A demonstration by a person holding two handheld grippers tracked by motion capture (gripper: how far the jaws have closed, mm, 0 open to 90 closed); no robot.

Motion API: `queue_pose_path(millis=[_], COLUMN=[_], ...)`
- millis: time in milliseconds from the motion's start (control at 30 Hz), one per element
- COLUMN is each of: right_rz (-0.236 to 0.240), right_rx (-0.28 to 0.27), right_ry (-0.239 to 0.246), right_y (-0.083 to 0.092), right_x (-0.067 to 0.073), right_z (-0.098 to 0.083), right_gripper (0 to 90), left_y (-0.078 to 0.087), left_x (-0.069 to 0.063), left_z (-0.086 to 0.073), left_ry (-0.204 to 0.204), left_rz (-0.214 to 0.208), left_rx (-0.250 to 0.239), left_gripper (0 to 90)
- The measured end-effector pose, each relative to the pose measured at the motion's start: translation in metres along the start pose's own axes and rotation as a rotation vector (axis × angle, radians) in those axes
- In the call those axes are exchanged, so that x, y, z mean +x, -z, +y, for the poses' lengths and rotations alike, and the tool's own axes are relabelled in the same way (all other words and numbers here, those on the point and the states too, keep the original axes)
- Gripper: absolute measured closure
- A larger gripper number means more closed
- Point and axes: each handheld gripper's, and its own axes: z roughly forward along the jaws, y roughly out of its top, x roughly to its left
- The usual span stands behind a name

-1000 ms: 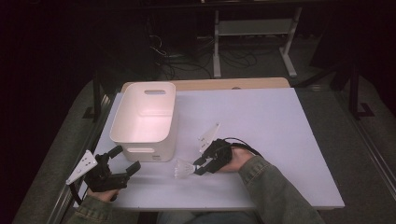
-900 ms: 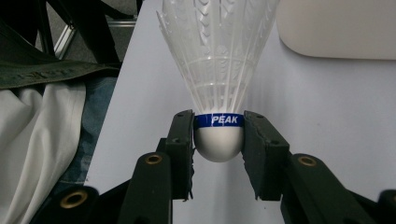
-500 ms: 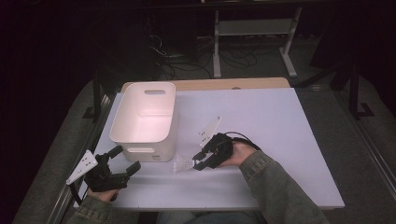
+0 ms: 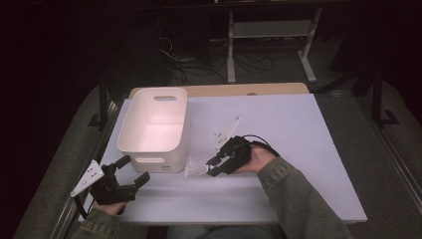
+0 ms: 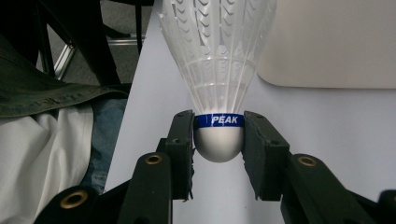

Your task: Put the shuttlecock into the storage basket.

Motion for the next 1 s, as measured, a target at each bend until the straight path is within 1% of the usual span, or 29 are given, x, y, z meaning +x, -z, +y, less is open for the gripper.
queue_pose_path(millis=[133, 200, 333, 367, 400, 567, 667, 733, 767, 800, 833, 900, 933, 967, 1000], right_rz=[-0.009, -0.013, -0.03, -0.032, -0.035, -0.05, -0.046, -0.061, -0.055, -0.054, -0.065, -0.064, -0.065, -0.068, -0.073], right_rx=[-0.008, -0.016, -0.023, -0.025, -0.03, -0.045, -0.059, -0.046, -0.052, -0.054, -0.053, -0.062, -0.058, -0.054, -0.061], right_ry=[-0.007, 0.003, 0.007, 0.002, 0.011, 0.018, 0.01, 0.01, 0.003, 0.005, 0.013, 0.009, 0.005, -0.007, -0.009], right_y=[0.004, 0.007, 0.014, 0.016, 0.017, 0.026, 0.029, 0.031, 0.031, 0.031, 0.032, 0.034, 0.035, 0.037, 0.038], right_x=[0.0, -0.001, -0.002, -0.001, -0.002, -0.003, -0.004, -0.004, -0.004, -0.005, -0.005, -0.005, -0.005, -0.005, -0.005], right_z=[0.0, 0.001, 0.004, 0.005, 0.006, 0.01, 0.012, 0.014, 0.015, 0.015, 0.017, 0.018, 0.019, 0.02, 0.021], right_gripper=[63.4, 63.5, 63.5, 63.4, 63.5, 63.5, 63.4, 63.4, 63.4, 63.4, 63.4, 63.4, 63.4, 63.4, 63.4], left_y=[0.0, 0.0, 0.0, 0.0, 0.0, 0.0, 0.0, 0.0, 0.0, 0.0, 0.0, 0.0, 0.0, 0.0, 0.0], left_x=[0.0, 0.0, 0.0, 0.0, 0.0, 0.0, 0.0, 0.0, 0.0, 0.0, 0.0, 0.0, 0.0, 0.0, 0.0], left_z=[0.0, 0.0, 0.0, 0.0, 0.0, 0.0, 0.0, 0.0, 0.0, 0.0, 0.0, 0.0, 0.0, 0.0, 0.0], left_ry=[0.001, 0.001, 0.0, 0.001, 0.002, 0.001, 0.001, 0.001, 0.001, 0.001, 0.001, 0.002, 0.002, 0.001, 0.0], left_rz=[0.0, 0.0, 0.0, 0.0, 0.0, 0.001, 0.001, 0.001, 0.001, 0.001, 0.001, 0.001, 0.001, 0.001, 0.0], left_rx=[0.0, 0.0, -0.001, -0.002, 0.0, -0.001, 0.0, -0.001, -0.001, -0.001, 0.0, -0.002, -0.002, 0.0, 0.001], left_gripper=[0.0, 0.0, 0.0, 0.0, 0.0, 0.0, 0.0, 0.0, 0.0, 0.0, 0.0, 0.0, 0.0, 0.0, 0.0])
